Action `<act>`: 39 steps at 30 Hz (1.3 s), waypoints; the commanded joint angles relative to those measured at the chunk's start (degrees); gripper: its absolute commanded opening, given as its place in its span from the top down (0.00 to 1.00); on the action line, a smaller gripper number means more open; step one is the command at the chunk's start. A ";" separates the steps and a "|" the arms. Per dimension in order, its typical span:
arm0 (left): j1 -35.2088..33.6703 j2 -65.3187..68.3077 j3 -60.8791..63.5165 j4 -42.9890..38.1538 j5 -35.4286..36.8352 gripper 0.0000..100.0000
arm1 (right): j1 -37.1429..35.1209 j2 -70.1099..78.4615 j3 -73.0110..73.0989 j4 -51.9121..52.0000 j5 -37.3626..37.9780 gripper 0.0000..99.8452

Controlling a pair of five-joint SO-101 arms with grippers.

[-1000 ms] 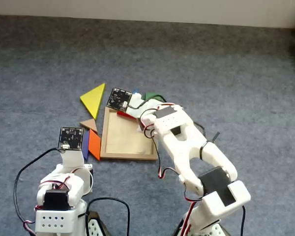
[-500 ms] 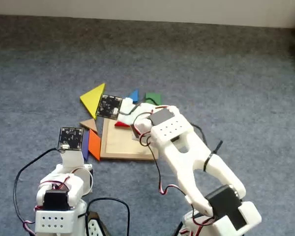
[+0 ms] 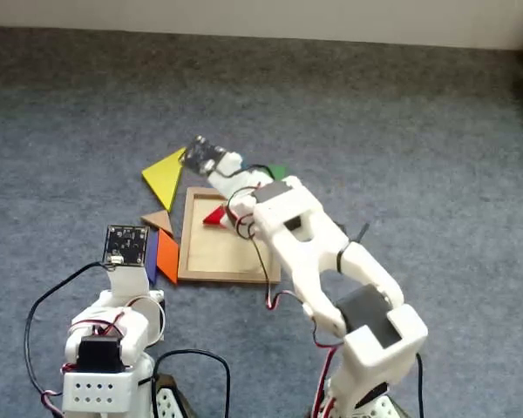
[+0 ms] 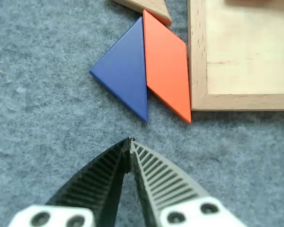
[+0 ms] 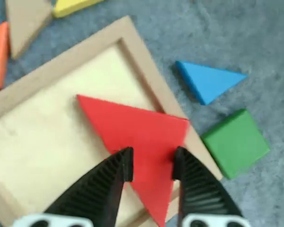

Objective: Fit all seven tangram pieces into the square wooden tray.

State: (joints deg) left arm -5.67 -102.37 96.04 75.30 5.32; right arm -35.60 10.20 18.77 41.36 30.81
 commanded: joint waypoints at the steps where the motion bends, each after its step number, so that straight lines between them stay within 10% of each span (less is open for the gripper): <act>1: -0.84 -0.75 1.10 0.26 -0.35 0.99 | 4.09 1.89 -8.75 -0.84 -4.92 0.92; 24: -0.84 -0.75 1.10 0.26 -0.35 0.99 | -3.47 0.13 -2.24 22.90 -9.76 0.92; 39: -0.84 -0.75 1.10 0.26 -0.35 0.99 | -2.42 -45.58 21.58 25.45 -9.67 0.92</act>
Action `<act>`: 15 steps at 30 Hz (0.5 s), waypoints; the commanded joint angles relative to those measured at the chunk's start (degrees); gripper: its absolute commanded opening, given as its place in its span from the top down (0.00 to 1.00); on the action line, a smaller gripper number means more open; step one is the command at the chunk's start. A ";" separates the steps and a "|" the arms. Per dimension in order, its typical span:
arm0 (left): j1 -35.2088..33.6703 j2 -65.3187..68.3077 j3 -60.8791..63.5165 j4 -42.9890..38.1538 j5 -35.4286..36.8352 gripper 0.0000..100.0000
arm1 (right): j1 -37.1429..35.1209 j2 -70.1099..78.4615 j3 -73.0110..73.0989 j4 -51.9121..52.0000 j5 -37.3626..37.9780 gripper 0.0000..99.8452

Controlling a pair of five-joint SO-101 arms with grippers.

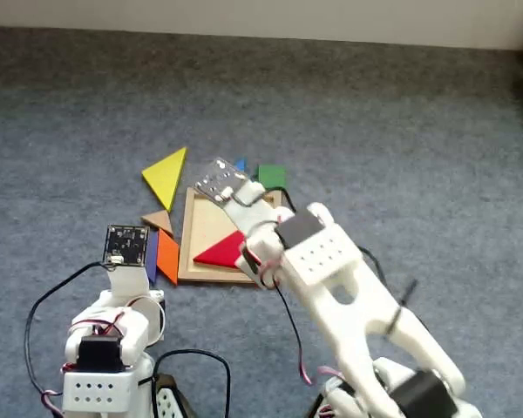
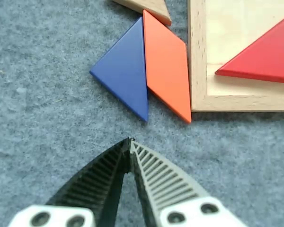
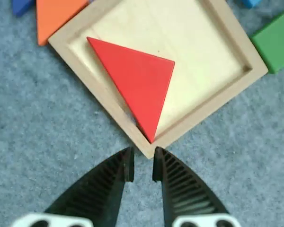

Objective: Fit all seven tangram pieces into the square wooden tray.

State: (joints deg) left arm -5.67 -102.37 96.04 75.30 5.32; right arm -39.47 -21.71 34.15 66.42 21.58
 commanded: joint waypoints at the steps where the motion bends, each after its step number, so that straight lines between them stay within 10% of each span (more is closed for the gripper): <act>1: -0.84 -0.75 1.10 0.26 -0.35 0.99 | 2.24 -16.66 8.22 0.31 -0.53 0.92; 15: -0.84 -0.75 1.10 0.26 -0.35 0.99 | 24.31 -55.60 35.74 0.66 -0.62 0.92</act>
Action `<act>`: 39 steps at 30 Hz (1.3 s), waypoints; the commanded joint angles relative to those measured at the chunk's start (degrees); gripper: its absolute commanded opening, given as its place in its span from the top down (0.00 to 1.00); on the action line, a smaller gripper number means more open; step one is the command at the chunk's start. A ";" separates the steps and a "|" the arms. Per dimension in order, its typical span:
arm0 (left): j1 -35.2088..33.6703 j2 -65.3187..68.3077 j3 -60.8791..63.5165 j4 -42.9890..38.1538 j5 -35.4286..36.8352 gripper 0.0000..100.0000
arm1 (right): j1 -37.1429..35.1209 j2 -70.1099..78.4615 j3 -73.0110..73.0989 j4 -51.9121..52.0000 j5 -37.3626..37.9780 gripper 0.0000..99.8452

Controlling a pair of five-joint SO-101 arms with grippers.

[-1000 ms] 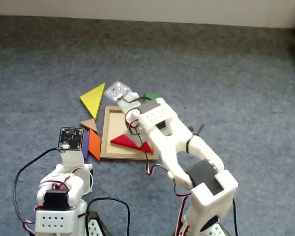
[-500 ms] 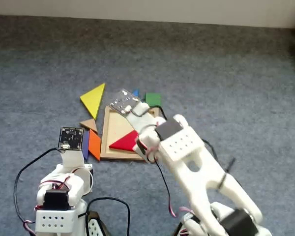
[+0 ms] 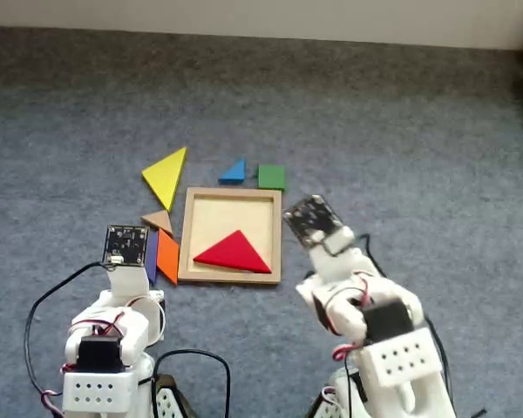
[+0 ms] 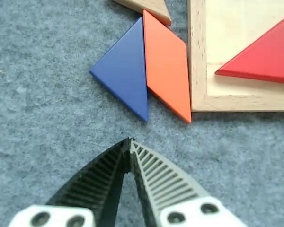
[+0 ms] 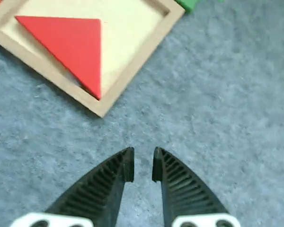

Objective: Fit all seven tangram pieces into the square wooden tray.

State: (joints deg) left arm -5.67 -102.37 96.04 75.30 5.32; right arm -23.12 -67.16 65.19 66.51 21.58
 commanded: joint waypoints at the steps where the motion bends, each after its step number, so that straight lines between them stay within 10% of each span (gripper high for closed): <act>1: -0.66 -0.75 1.10 0.26 -0.35 0.99 | 9.89 -12.53 6.64 0.40 -0.62 0.92; 12: 9.54 -0.84 -2.59 1.32 -0.44 0.99 | 15.78 -36.18 26.33 0.57 -0.62 0.92; 17: 0.40 -0.84 -10.51 2.29 -0.88 0.99 | 15.52 -37.41 33.27 0.13 -0.62 0.92; 25: -3.74 -0.84 -20.09 -6.33 -25.41 0.99 | 15.43 -38.02 37.23 -1.98 -4.40 0.92; 29: -3.74 0.57 -24.75 -8.88 -25.58 0.94 | 15.52 -38.02 37.23 -1.80 -4.66 0.92; 39: -3.47 34.15 -48.22 -9.14 -25.32 0.84 | 15.69 -38.02 37.32 -1.80 -4.57 0.92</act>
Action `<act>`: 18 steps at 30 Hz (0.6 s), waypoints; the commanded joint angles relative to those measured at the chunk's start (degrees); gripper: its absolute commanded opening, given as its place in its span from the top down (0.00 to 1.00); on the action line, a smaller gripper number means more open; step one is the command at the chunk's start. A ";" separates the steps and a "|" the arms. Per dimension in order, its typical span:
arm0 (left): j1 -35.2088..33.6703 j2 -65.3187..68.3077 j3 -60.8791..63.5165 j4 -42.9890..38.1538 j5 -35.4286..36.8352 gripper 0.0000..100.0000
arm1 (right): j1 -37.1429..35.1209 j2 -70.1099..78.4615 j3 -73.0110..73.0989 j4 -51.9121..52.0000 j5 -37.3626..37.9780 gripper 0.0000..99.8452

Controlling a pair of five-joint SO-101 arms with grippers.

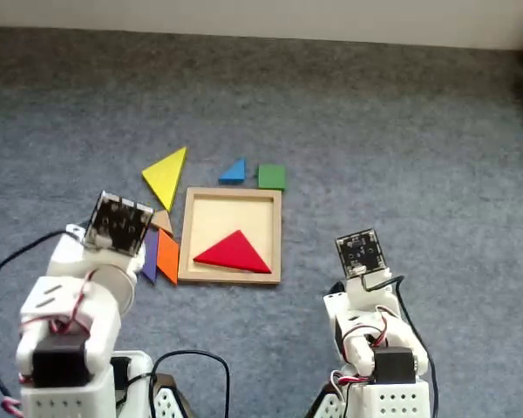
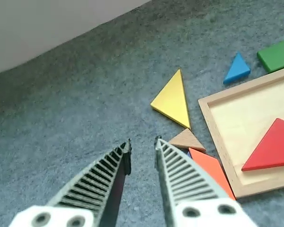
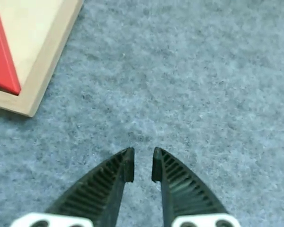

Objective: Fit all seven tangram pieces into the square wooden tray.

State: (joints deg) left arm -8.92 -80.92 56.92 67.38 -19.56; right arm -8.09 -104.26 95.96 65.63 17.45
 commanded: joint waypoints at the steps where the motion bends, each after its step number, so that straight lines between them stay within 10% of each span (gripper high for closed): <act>1: -0.22 17.63 -11.82 -1.23 -0.44 0.83 | 0.66 -0.92 6.55 -0.92 -0.44 0.92; 18: 1.19 97.01 -62.90 -0.09 -0.35 0.77 | 0.66 -0.92 6.64 -0.92 -0.44 0.92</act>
State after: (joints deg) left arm -8.92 7.08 4.26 67.21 -19.56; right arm -8.09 -104.26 95.96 65.63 17.45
